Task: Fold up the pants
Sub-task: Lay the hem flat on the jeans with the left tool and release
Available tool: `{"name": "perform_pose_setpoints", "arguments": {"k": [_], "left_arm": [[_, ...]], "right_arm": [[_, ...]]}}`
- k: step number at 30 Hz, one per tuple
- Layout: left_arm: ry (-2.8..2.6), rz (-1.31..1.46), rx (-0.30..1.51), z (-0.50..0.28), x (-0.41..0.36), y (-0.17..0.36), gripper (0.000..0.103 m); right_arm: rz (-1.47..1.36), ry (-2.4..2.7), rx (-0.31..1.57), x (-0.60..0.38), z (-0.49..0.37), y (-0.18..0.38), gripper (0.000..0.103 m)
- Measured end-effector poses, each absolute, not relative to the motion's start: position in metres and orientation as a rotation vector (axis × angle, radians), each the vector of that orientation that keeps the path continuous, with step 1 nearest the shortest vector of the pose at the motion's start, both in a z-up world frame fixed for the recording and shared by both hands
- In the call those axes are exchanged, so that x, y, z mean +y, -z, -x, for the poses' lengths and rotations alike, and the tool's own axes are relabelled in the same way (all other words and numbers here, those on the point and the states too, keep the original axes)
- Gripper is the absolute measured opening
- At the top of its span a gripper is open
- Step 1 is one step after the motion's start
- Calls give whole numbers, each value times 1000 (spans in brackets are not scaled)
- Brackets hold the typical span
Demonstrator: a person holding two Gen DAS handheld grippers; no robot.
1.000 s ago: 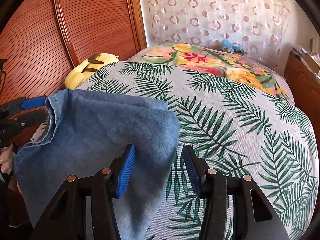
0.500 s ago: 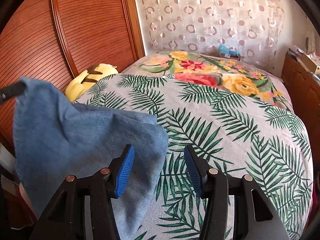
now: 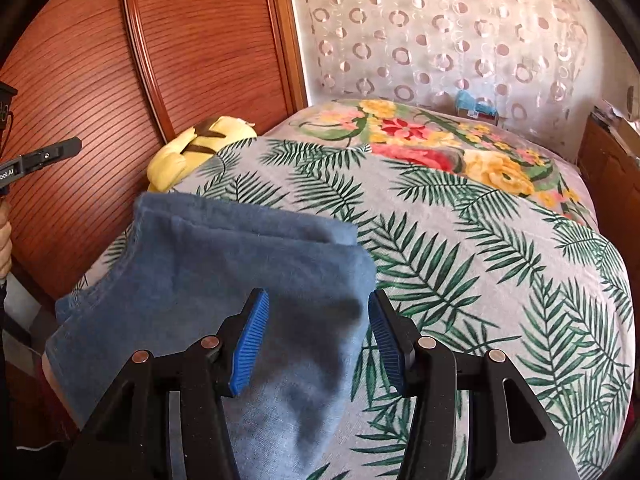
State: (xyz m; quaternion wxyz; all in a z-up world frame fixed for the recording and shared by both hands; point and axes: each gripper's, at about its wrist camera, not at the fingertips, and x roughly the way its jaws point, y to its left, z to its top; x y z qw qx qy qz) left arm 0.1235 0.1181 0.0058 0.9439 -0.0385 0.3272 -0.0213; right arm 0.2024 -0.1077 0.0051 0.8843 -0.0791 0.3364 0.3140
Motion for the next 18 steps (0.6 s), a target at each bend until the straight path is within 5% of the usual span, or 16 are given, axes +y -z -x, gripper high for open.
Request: {"name": "perform_pose_setpoints", "arguments": {"k": [1,6,18], "left_arm": [[45,80,676,-122,117,-1,4],[67,87,700,-110,108,22,45],[84,75,805,-98,88,74,45]], "right_arm": [[170,-654,704,-106,-202,-3,54],[168,-647,717,-108,-201,-4,54],[121,-634,759,-125,-197,17,60]]}}
